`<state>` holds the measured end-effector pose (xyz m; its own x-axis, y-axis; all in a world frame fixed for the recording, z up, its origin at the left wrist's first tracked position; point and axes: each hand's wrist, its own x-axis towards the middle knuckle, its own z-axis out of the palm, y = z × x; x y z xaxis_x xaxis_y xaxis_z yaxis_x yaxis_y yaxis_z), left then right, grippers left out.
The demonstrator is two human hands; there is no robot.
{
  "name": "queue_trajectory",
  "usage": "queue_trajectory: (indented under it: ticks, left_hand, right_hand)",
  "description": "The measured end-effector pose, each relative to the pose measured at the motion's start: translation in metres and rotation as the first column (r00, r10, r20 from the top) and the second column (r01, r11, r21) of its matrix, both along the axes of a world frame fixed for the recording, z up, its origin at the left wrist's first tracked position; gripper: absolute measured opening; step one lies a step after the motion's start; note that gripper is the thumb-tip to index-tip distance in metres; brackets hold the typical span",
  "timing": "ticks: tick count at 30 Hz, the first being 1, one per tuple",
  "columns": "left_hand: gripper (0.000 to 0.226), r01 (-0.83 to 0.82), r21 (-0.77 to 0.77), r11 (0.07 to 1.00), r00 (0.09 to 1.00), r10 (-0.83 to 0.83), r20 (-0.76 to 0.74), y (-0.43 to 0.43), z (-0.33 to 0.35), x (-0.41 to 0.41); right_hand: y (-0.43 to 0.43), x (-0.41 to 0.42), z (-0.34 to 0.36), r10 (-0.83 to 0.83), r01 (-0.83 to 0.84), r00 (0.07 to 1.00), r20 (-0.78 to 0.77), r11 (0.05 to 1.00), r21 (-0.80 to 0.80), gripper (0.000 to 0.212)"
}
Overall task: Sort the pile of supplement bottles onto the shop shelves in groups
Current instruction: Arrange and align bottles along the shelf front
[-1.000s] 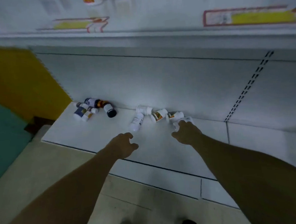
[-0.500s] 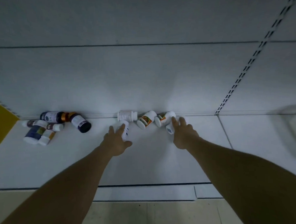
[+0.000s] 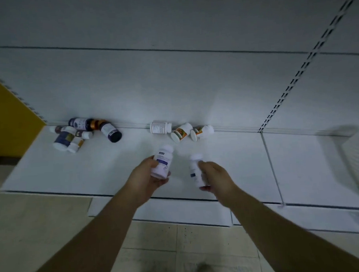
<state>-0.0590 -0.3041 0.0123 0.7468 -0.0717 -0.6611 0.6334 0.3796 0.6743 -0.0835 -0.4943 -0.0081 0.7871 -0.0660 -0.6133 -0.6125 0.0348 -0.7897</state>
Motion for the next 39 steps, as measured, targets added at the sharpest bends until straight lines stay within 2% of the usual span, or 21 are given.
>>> queue_trajectory:
  ticks: [3,5,7,9,14,18,23,28,32,35,39]
  left_hand:
    - [0.029,-0.010,-0.178,0.984,0.997,0.023,0.074,0.007,0.049,-0.041]
    - [0.029,0.017,-0.206,0.978,0.989,0.013,0.146,0.007,0.079,-0.063]
    - [0.029,0.036,-0.211,0.977,0.977,0.009,0.212,0.007,0.103,-0.081]
    - [0.031,0.040,-0.215,0.976,0.968,0.016,0.250,0.009,0.122,-0.095]
    - [0.043,0.070,-0.237,0.969,0.924,0.026,0.381,0.031,0.165,-0.122]
    - [0.043,0.149,-0.297,0.943,0.867,0.020,0.498,0.056,0.195,-0.143]
    - [0.041,0.200,-0.378,0.904,0.846,0.035,0.532,0.075,0.223,-0.164]
    - [0.042,0.276,-0.305,0.912,0.779,-0.026,0.626,0.084,0.244,-0.176]
    - [0.041,0.288,-0.209,0.935,0.724,-0.070,0.686,0.076,0.253,-0.179]
    - [0.048,0.287,-0.115,0.951,0.686,-0.120,0.718,0.057,0.263,-0.181]
    - [0.049,0.335,-0.082,0.939,0.649,-0.166,0.743,0.016,0.280,-0.187]
  right_hand:
    - [0.017,-0.037,0.047,-0.181,0.173,0.983,-0.012,0.917,0.360,0.027]
    - [0.023,-0.055,0.079,-0.202,0.175,0.979,0.011,0.870,0.461,0.032]
    - [0.032,-0.069,0.109,-0.215,0.167,0.976,0.043,0.855,0.492,0.039]
    - [0.043,-0.082,0.135,-0.231,0.156,0.968,0.096,0.856,0.492,0.043]
    - [0.079,-0.114,0.182,-0.285,0.143,0.924,0.254,0.875,0.463,0.034]
    - [0.109,-0.135,0.205,-0.367,0.162,0.860,0.355,0.855,0.492,0.031]
    - [0.135,-0.158,0.228,-0.413,0.162,0.795,0.444,0.850,0.501,0.031]
    - [0.143,-0.171,0.245,-0.432,0.176,0.742,0.512,0.863,0.473,0.038]
    - [0.135,-0.181,0.263,-0.462,0.222,0.693,0.553,0.867,0.446,0.032]
    - [0.117,-0.188,0.277,-0.476,0.270,0.632,0.612,0.875,0.401,0.028]
    - [0.074,-0.200,0.295,-0.484,0.373,0.536,0.692,0.871,0.320,0.030]
